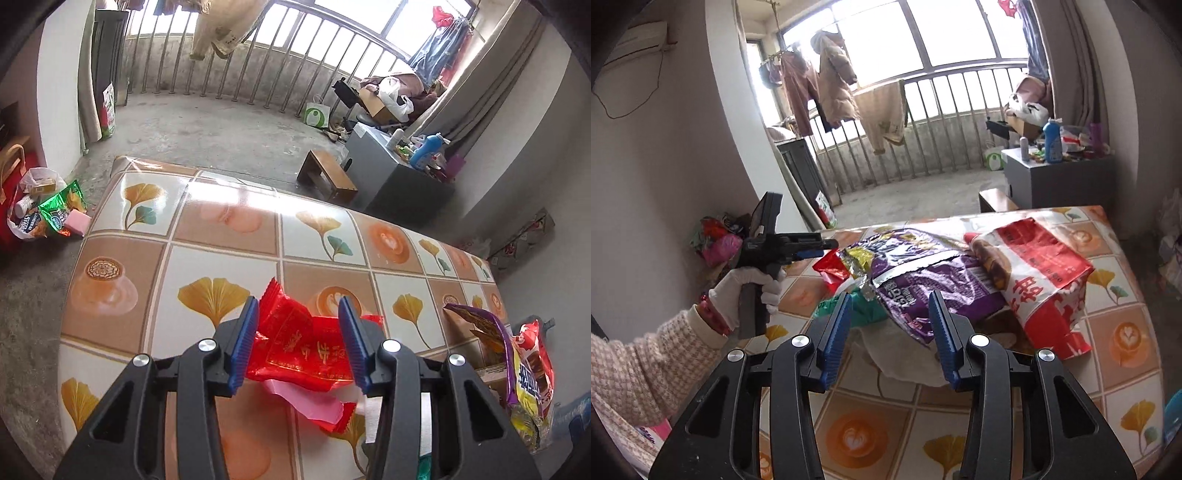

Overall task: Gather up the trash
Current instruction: 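Grasp the red-white snack bag with the right tool while the left tool approaches the red wrapper, then lift the red-white bag with the right tool while the left tool reaches the red wrapper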

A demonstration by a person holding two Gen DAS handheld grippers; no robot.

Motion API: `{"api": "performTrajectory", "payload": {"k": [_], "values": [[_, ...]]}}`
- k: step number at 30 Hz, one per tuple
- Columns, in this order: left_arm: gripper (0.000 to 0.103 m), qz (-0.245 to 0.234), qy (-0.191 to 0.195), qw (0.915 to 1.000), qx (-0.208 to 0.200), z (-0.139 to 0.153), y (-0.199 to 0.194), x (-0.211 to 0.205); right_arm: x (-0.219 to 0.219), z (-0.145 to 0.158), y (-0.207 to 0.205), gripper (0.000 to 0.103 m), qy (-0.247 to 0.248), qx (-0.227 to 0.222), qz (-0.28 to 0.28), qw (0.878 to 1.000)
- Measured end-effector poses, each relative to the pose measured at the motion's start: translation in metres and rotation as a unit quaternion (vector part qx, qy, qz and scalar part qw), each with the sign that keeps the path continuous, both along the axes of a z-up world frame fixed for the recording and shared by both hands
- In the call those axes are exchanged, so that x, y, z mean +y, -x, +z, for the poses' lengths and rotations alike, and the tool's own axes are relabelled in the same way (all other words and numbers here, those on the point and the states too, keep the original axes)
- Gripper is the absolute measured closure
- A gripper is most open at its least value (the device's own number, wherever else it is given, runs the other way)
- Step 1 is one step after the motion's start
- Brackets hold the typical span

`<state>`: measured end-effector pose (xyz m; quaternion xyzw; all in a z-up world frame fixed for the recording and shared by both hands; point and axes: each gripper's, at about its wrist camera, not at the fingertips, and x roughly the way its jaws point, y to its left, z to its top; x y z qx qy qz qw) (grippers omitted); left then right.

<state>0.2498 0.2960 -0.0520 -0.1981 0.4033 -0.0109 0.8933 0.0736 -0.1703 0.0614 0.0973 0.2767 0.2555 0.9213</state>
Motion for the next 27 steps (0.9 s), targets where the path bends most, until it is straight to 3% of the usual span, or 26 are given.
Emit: {"api": "performTrajectory", "payload": {"k": [3,7,9,10,13,19,27], "values": [[0.059,-0.023,0.067,0.9973,-0.017,0.007,0.008,-0.011,-0.041,0.002,-0.025,0.057,-0.039,0.024,-0.066,0.997],[0.059,-0.072,0.146,0.9859,-0.039,0.026,0.017,-0.035,-0.081,-0.02,-0.054,0.048,-0.109,0.093,-0.118,0.983],[0.054,-0.098,0.169,0.98,-0.039,0.034,0.014,-0.048,-0.091,-0.036,-0.065,0.047,-0.132,0.131,-0.129,0.974],[0.046,-0.108,0.176,0.9779,-0.036,0.036,0.012,-0.054,-0.094,-0.044,-0.071,0.046,-0.148,0.15,-0.122,0.97],[0.036,-0.128,0.175,0.9761,-0.005,0.034,-0.002,-0.072,-0.091,-0.062,-0.08,0.045,-0.185,0.185,-0.102,0.96],[0.036,-0.12,0.15,0.9805,0.042,0.01,-0.018,-0.088,-0.084,-0.078,-0.096,0.045,-0.199,0.212,-0.095,0.952],[0.036,-0.134,0.166,0.9723,0.096,-0.024,-0.01,-0.088,-0.07,-0.105,-0.114,0.045,-0.222,0.276,-0.053,0.934]]}}
